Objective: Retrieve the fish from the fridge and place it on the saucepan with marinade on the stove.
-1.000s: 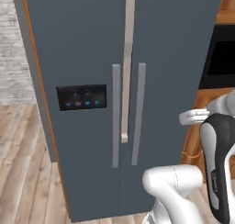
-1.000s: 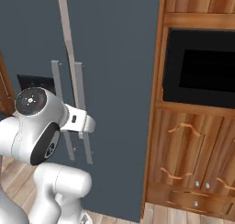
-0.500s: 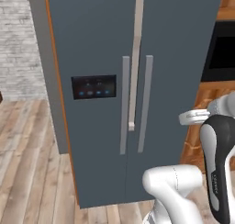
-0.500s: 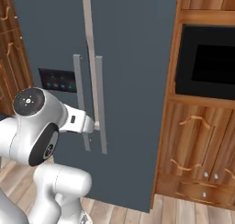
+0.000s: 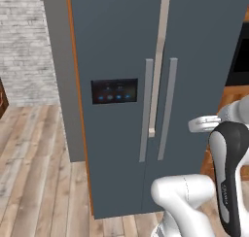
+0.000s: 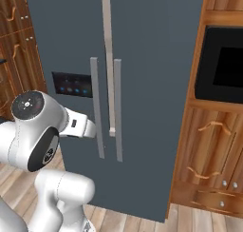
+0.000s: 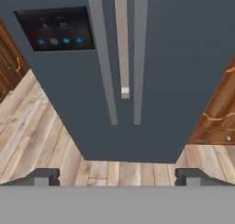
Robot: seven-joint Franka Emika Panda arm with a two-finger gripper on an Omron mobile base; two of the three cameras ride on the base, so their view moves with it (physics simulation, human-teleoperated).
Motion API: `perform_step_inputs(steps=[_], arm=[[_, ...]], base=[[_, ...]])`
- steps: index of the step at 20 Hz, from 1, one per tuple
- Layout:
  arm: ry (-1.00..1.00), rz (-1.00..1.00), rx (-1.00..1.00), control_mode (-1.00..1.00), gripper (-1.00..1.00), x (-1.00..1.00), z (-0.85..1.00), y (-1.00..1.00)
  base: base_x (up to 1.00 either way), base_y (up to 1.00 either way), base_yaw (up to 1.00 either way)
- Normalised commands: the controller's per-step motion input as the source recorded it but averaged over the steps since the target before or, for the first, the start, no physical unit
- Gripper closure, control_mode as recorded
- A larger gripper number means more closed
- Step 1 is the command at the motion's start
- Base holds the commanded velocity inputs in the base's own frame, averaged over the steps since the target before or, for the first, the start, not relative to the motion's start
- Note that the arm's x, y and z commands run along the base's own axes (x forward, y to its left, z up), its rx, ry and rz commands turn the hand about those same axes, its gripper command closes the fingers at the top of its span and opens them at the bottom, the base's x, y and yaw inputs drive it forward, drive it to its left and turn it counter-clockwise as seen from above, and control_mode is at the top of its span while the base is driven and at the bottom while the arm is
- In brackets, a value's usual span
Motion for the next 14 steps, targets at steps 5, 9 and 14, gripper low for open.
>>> perform_step_inputs(steps=[5,9,14], arm=[[0.0,0.0,0.0,1.0,-1.0,0.0,0.0,0.0],[0.0,0.0,0.0,1.0,-1.0,0.0,0.0,0.0],[0.0,0.0,0.0,1.0,-1.0,0.0,0.0,0.0]], base=[[0.0,0.07,0.0],[-0.54,0.0,0.0],[-0.33,0.0,0.0]])
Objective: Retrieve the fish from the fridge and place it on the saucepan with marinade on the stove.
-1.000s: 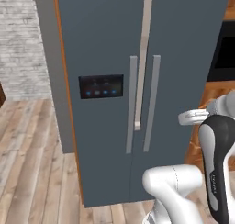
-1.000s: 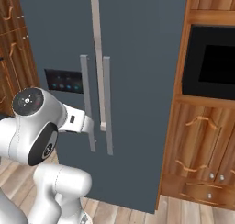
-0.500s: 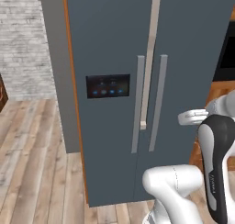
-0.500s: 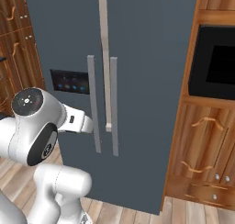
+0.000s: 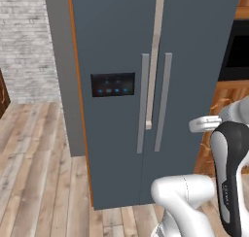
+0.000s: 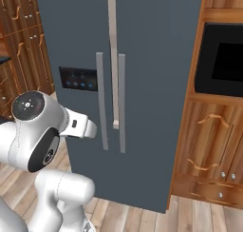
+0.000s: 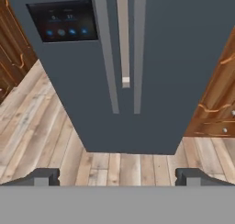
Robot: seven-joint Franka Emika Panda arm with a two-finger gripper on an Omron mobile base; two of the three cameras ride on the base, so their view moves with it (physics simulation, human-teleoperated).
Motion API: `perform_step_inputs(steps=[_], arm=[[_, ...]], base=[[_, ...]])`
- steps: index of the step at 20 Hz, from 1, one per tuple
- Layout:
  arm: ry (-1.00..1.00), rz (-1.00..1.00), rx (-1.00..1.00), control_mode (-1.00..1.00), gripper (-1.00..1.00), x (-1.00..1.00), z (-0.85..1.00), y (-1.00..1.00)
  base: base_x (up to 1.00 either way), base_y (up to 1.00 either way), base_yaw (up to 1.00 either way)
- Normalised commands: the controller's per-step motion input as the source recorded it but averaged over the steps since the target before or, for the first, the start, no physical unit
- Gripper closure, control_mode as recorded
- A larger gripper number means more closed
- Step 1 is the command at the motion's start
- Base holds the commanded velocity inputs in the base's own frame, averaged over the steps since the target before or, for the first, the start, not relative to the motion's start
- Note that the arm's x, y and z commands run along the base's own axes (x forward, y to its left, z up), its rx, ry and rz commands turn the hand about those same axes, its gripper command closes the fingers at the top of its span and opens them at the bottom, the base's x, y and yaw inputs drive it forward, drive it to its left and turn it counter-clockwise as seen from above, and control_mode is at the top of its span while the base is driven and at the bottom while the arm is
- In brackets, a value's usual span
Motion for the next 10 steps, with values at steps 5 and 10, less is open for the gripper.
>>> perform_step_inputs(steps=[5,10], arm=[[0.0,0.0,0.0,-1.0,-1.0,0.0,0.0,0.0],[-0.08,-0.02,0.0,-1.0,-1.0,0.44,0.07,0.0]], base=[[-0.01,0.0,0.0],[0.0,0.0,0.0]])
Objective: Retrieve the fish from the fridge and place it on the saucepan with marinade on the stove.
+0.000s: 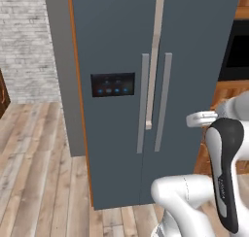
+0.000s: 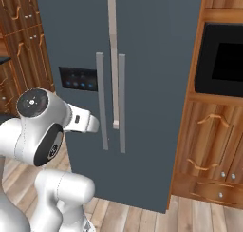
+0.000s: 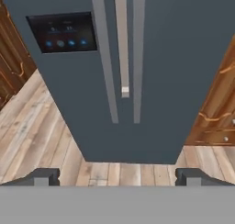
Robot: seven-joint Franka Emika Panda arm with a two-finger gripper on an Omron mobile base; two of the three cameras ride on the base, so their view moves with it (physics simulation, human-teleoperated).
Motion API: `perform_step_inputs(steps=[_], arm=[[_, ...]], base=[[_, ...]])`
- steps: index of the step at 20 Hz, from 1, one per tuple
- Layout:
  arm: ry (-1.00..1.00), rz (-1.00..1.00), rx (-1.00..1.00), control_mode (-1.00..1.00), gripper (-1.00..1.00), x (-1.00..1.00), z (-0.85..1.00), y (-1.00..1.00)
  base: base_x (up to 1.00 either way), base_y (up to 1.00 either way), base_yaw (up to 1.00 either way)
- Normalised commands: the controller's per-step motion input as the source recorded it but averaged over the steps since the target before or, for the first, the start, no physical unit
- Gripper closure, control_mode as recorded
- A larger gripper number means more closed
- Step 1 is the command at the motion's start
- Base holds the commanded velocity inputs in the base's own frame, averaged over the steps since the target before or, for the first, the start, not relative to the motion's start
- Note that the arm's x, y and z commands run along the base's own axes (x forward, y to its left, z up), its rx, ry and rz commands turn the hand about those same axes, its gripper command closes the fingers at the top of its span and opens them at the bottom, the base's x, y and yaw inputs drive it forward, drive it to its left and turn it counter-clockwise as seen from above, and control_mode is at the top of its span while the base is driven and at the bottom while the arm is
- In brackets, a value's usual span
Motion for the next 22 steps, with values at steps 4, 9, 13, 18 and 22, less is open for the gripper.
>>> perform_step_inputs(steps=[4,9,13,18,22], arm=[[-0.21,-0.04,0.0,-1.0,-1.0,0.49,0.06,-0.03],[-0.39,0.0,0.0,-1.0,-1.0,0.27,0.07,-0.2],[-0.35,0.0,0.0,-1.0,-1.0,0.02,0.03,-0.25],[-0.19,0.0,0.0,-1.0,-1.0,0.21,0.0,-0.05],[-0.23,0.0,0.0,-1.0,-1.0,0.4,0.0,0.0]], base=[[0.0,0.0,0.0],[0.0,0.0,0.0],[0.0,0.0,0.0],[0.0,0.0,0.0],[0.0,0.0,0.0]])
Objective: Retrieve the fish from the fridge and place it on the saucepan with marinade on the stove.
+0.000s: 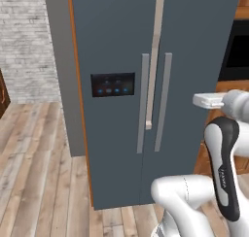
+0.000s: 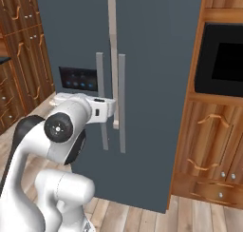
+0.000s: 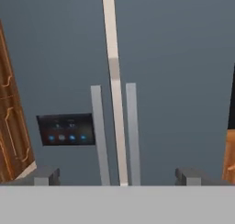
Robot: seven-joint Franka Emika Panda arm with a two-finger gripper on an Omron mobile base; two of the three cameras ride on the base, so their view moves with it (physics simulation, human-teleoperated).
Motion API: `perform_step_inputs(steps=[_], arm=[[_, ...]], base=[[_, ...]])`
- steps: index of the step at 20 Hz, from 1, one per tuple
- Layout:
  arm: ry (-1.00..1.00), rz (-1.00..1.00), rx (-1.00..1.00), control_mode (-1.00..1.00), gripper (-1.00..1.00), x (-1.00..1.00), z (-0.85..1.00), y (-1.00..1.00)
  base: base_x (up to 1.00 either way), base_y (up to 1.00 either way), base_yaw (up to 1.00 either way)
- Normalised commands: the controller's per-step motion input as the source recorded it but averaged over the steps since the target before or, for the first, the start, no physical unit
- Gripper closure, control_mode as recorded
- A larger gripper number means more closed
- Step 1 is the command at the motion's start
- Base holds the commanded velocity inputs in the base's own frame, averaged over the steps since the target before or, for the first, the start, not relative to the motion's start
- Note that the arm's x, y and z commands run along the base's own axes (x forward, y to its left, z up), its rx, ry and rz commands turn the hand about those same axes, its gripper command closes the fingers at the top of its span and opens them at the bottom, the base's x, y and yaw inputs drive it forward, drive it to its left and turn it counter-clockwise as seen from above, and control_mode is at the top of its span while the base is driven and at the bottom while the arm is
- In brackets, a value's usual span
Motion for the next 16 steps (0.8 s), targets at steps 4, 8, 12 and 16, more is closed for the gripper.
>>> perform_step_inputs(steps=[4,8,12,16], arm=[[-0.18,0.0,-0.03,-1.0,-1.0,0.39,-0.01,0.0],[-0.18,0.0,-0.06,-1.0,-1.0,0.38,-0.09,0.0],[-0.02,0.0,0.0,-1.0,-1.0,0.25,0.0,0.0],[0.0,0.0,0.0,-1.0,-1.0,0.43,-0.01,0.0]], base=[[0.0,0.0,0.0],[0.0,0.0,0.0],[0.0,0.0,0.0],[0.0,0.0,0.0]])
